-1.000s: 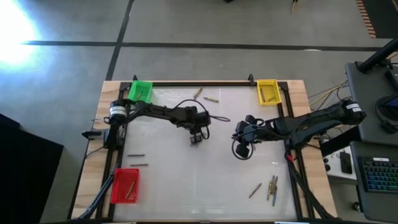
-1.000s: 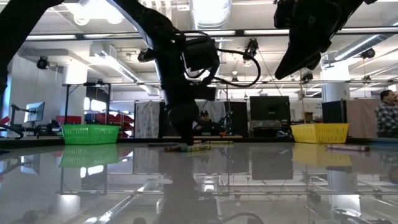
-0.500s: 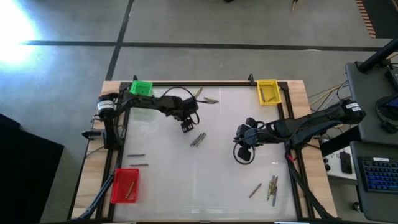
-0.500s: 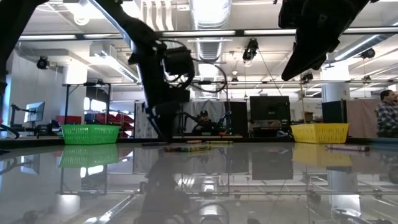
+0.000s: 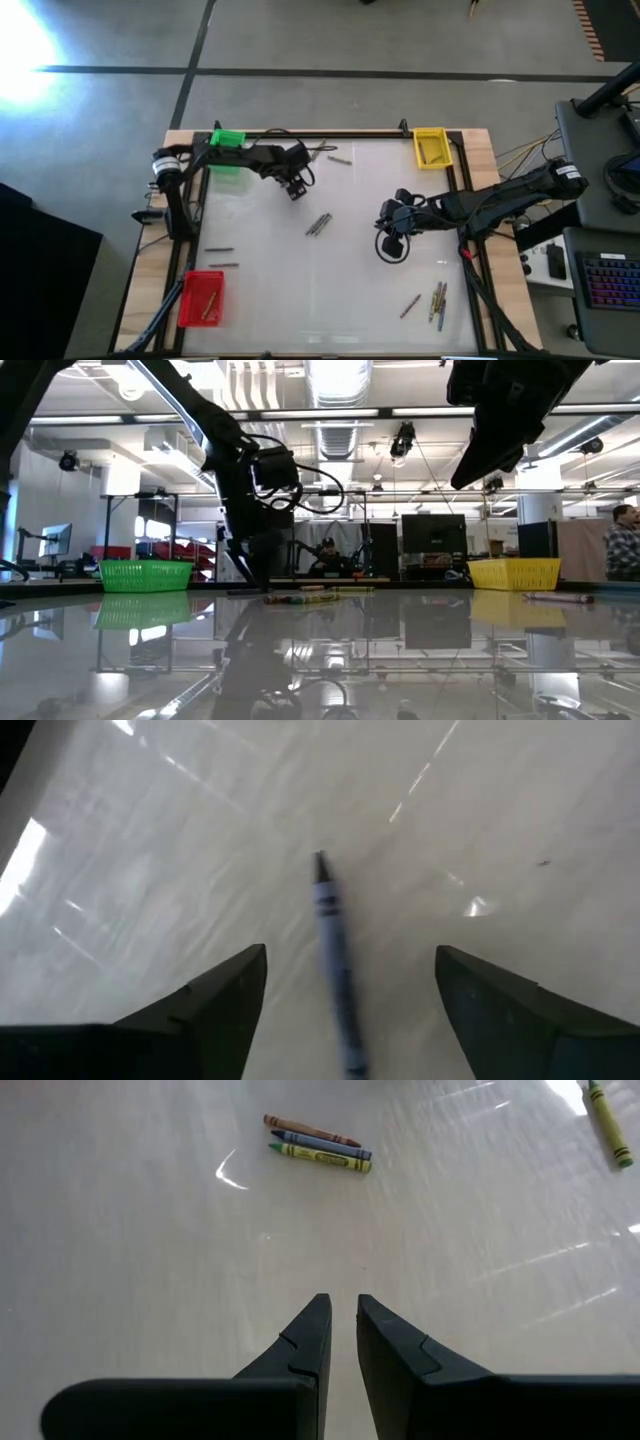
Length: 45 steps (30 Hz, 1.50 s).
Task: Sort crayons
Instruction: Put the blue crayon into the green basket
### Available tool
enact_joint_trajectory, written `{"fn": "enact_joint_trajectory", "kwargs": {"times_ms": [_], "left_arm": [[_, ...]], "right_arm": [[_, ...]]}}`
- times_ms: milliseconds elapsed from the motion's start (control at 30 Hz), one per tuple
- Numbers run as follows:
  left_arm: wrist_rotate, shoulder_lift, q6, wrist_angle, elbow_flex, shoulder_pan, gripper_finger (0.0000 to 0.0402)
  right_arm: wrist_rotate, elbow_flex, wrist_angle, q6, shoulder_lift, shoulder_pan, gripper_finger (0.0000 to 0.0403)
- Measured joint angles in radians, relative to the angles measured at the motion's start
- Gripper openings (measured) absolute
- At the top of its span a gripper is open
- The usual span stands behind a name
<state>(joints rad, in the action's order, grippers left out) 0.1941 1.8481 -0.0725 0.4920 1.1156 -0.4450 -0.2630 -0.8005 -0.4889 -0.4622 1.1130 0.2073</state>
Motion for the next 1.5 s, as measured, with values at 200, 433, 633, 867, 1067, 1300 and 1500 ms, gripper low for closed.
{"fn": "enact_joint_trajectory", "kwargs": {"times_ms": [200,433,633,867,1067,1300,1500], "left_arm": [[-0.099,-0.005,0.001,-0.042,-0.052,-0.042,0.0211],[-0.112,-0.009,0.011,-0.082,-0.113,-0.040,0.0084],[-0.086,-0.016,-0.009,-0.054,-0.101,-0.039,0.0012],[0.028,-0.183,-0.068,-0.050,-0.124,-0.052,0.0018],[0.149,-0.411,-0.105,-0.049,-0.209,-0.121,0.0003],[0.267,-0.609,-0.186,-0.059,-0.339,-0.266,0.0002],[0.258,-0.625,-0.262,-0.060,-0.413,-0.338,0.0030]], "right_arm": [[0.000,0.000,0.000,0.000,0.000,0.000,0.0043],[0.000,0.000,0.000,0.001,0.000,0.000,0.0043],[-0.001,-0.007,0.001,0.001,0.000,0.000,0.0043],[-0.001,-0.007,0.000,0.001,0.000,0.000,0.0043],[-0.001,-0.004,0.000,0.001,0.000,0.000,0.0043],[-0.001,-0.004,0.002,0.001,0.000,0.000,0.0043],[-0.002,-0.006,0.023,0.012,0.000,-0.003,0.0043]]}}
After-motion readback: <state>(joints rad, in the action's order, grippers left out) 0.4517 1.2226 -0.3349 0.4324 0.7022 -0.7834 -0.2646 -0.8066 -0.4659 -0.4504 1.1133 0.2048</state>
